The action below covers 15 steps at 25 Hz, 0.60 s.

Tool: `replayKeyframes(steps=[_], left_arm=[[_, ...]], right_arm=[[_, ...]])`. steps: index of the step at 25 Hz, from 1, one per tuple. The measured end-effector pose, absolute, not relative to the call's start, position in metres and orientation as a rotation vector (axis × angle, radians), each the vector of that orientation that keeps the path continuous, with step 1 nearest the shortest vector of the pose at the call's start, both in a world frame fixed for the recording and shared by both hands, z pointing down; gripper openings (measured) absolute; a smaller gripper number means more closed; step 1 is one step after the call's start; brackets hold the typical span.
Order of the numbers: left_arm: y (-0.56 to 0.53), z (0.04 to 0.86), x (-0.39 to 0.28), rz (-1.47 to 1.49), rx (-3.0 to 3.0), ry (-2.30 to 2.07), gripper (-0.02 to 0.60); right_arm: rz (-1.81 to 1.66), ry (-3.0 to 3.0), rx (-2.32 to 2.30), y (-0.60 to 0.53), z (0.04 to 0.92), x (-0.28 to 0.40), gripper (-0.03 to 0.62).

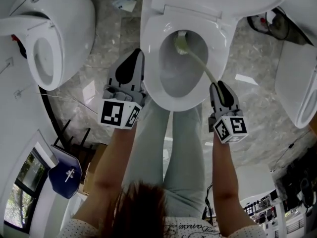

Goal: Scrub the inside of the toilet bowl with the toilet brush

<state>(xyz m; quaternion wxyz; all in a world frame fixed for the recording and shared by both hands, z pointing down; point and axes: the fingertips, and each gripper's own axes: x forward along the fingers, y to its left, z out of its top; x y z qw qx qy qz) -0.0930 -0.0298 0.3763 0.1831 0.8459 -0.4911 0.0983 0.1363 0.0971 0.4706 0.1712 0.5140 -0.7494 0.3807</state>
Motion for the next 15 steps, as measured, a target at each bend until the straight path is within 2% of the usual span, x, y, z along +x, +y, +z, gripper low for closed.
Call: replayKeyframes(steps=[15], left_arm=[[-0.027, 0.405, -0.096, 0.339, 2.357, -1.371, 0.003]], right_arm=[[1.35, -1.978, 1.604, 0.074, 0.544, 0.113, 0.115]])
